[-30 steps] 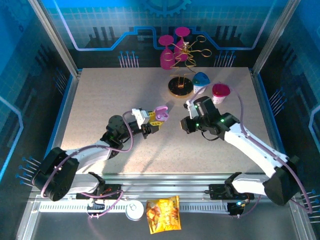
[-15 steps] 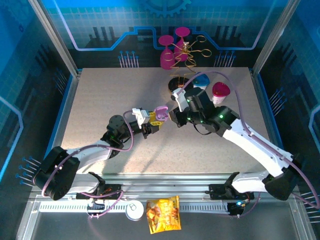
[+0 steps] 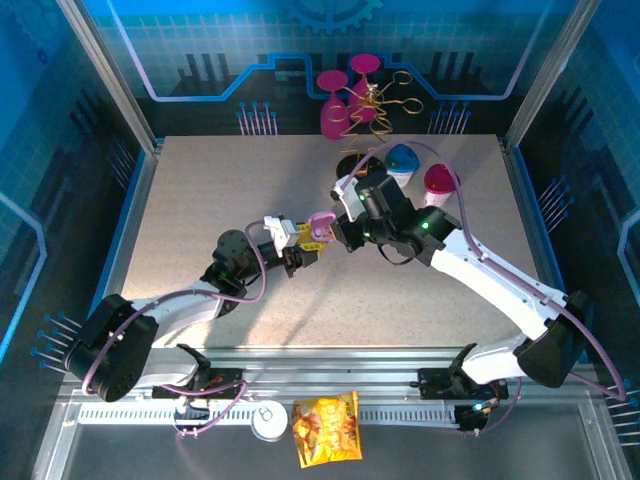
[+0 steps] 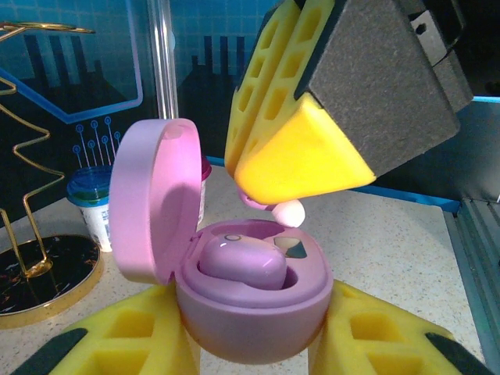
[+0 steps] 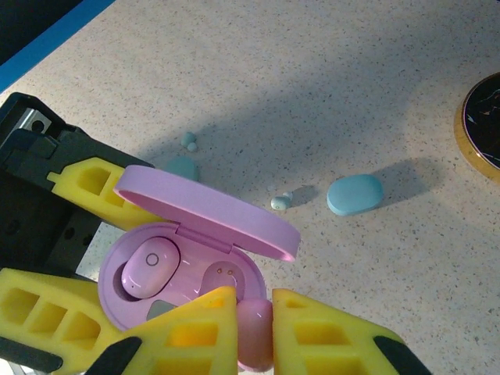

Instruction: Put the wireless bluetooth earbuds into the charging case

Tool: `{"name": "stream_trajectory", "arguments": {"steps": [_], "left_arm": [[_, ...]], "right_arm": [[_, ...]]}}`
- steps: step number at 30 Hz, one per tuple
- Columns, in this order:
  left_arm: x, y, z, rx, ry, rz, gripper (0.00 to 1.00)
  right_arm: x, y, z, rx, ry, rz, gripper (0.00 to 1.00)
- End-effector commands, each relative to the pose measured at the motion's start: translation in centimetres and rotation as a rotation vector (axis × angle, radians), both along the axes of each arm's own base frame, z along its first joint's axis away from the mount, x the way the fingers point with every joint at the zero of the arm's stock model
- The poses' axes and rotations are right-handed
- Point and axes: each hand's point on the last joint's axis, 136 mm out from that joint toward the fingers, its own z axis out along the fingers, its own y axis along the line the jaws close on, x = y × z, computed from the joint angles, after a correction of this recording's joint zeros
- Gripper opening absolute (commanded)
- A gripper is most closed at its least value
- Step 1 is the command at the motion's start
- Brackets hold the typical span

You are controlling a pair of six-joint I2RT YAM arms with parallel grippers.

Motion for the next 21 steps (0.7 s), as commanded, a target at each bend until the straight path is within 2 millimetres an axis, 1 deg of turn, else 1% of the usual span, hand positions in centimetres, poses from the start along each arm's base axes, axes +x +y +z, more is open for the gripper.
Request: {"name": "stream_trajectory", "arguments": {"steps": [1,4,7,14,21], "left_arm": [[-0.5,-0.1,2.1,-0.037,-0.064,-0.017,0.22],[-0.6,-0.1,1.9,-0.036,-0.062,-0.013,0.22],[-0.6,0.0,1.9,-0.038,-0.063,-0.012,0.22],[-0.7,-0.1,2.3,-0.049,-0.065,-0.022,0.22],[-0.8,-0.1,2.1,-0.047,-0.058,-0.023,0.21]], "right_arm": [[0.1,1.0,1.4,0.030,-0.036,0.023,0.12],[-0.1,0.9,2.1,0.046,-0.046,0.025,0.12],[-0.2,0.8,2.3,0.048,-0.052,0.025,0.13],[0.2,1.3,1.4,0.032,-0.049,0.025,0.13],[0.8,1.4,0.4,0.011,-0.046,0.016,0.13]]}}
